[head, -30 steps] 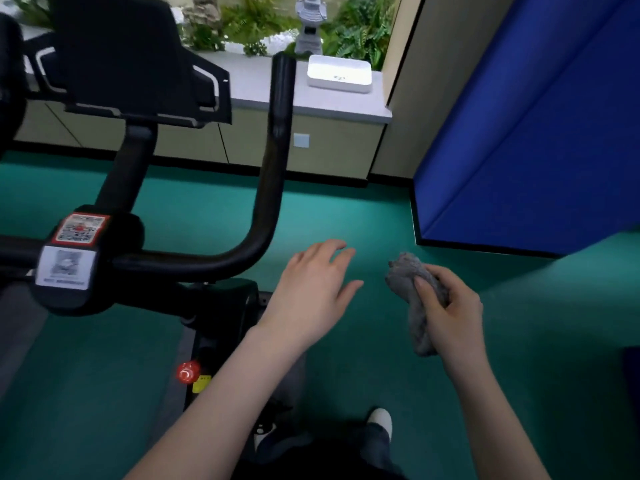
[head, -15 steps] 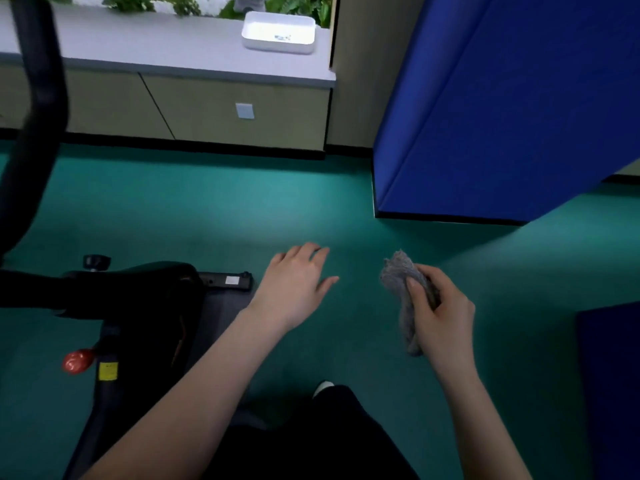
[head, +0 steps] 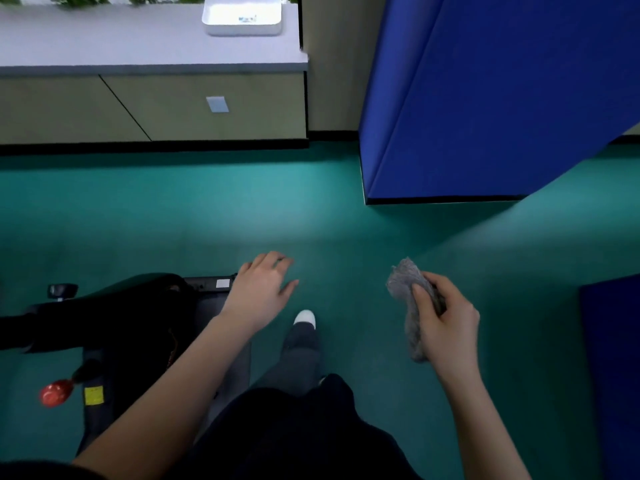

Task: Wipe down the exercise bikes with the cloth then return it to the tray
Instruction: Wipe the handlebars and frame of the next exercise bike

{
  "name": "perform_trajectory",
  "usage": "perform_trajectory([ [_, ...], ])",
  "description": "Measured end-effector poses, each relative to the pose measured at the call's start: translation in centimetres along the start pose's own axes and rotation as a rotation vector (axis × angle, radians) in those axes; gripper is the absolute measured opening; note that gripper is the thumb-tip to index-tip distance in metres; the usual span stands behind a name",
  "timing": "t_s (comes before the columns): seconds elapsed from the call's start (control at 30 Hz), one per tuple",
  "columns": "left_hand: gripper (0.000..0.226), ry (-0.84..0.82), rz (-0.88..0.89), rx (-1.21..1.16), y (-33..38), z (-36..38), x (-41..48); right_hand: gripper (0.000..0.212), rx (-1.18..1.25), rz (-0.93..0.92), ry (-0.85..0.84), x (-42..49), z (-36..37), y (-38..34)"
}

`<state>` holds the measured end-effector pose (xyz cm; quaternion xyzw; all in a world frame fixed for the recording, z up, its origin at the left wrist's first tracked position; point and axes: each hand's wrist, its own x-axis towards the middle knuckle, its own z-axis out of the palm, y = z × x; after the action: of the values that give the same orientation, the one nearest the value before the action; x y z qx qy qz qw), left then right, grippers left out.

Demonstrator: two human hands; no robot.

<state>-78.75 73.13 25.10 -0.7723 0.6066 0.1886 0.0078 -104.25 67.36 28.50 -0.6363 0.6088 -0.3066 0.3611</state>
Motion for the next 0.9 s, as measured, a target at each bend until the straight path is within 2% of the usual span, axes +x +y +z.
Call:
perform_trajectory([
  [0.3, 0.05, -0.068, -0.131, -0.037, -6.7, -1.8, 9.1, 0.013, -0.053, -0.099, -0.117, 10.8, 6.0, -5.9],
  [0.6, 0.051, 0.048, -0.213, -0.108, -10.4, -6.6, 15.5, 0.013, -0.012, -0.232, -0.225, 20.3, 12.2, -11.9],
  [0.9, 0.053, 0.128, -0.493, -0.173, -14.5, -9.5, 19.7, 0.015, -0.028, -0.307, -0.399, 30.9, 18.0, -14.8],
])
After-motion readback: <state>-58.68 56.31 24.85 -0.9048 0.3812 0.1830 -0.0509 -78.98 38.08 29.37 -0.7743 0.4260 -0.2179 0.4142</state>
